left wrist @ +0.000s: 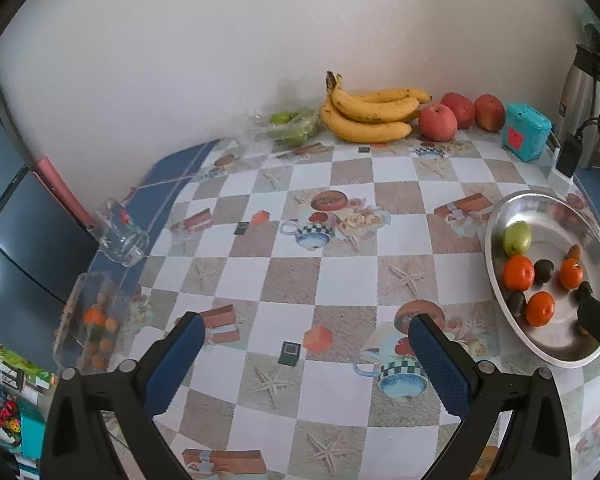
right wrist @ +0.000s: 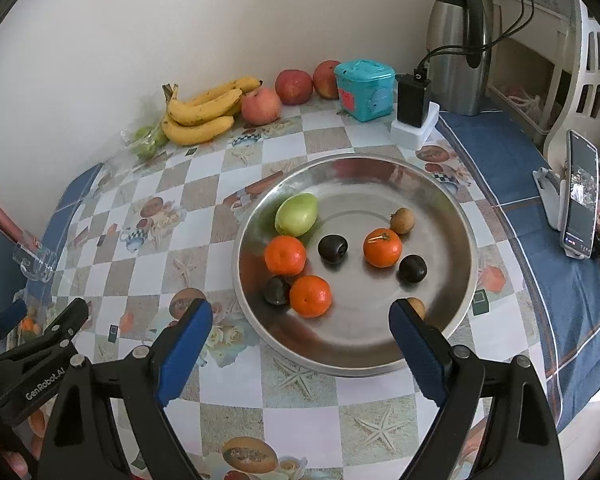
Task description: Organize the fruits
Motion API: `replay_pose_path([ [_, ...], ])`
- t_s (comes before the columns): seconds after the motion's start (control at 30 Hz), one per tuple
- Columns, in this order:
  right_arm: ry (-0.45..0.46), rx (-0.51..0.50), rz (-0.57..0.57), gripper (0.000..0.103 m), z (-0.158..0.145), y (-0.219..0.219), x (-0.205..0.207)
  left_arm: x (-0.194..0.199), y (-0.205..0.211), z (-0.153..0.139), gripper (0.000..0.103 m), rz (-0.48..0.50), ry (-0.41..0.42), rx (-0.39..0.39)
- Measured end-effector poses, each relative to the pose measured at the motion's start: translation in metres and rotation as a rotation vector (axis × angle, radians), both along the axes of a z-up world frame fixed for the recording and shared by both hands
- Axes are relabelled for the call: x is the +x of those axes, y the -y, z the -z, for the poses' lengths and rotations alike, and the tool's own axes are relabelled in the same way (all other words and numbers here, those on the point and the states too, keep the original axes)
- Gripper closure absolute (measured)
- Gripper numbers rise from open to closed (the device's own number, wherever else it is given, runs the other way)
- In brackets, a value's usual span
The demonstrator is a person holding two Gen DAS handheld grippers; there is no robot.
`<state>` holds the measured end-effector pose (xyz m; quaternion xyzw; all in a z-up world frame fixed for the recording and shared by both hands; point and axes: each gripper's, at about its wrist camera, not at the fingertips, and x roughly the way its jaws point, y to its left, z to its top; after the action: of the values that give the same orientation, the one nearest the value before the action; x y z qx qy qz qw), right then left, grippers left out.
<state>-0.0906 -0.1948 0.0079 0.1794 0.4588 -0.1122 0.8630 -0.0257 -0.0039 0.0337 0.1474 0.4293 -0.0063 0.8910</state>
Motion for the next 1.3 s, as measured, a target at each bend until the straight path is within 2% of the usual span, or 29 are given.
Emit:
replay_pose_path([
  [0.17, -0.004, -0.001, -0.009, 0.013, 0.001, -0.001, 0.001, -0.002, 0.001, -0.002, 0.000, 0.005, 0.010, -0.008],
  [0.5, -0.020, 0.009, -0.029, 0.013, 0.005, -0.003, 0.005, 0.003, 0.002, 0.006, 0.000, 0.011, -0.035, -0.007],
  [1.3, -0.026, 0.011, -0.033, 0.013, 0.007, -0.004, 0.005, 0.004, 0.000, 0.008, 0.000, 0.005, -0.045, -0.009],
])
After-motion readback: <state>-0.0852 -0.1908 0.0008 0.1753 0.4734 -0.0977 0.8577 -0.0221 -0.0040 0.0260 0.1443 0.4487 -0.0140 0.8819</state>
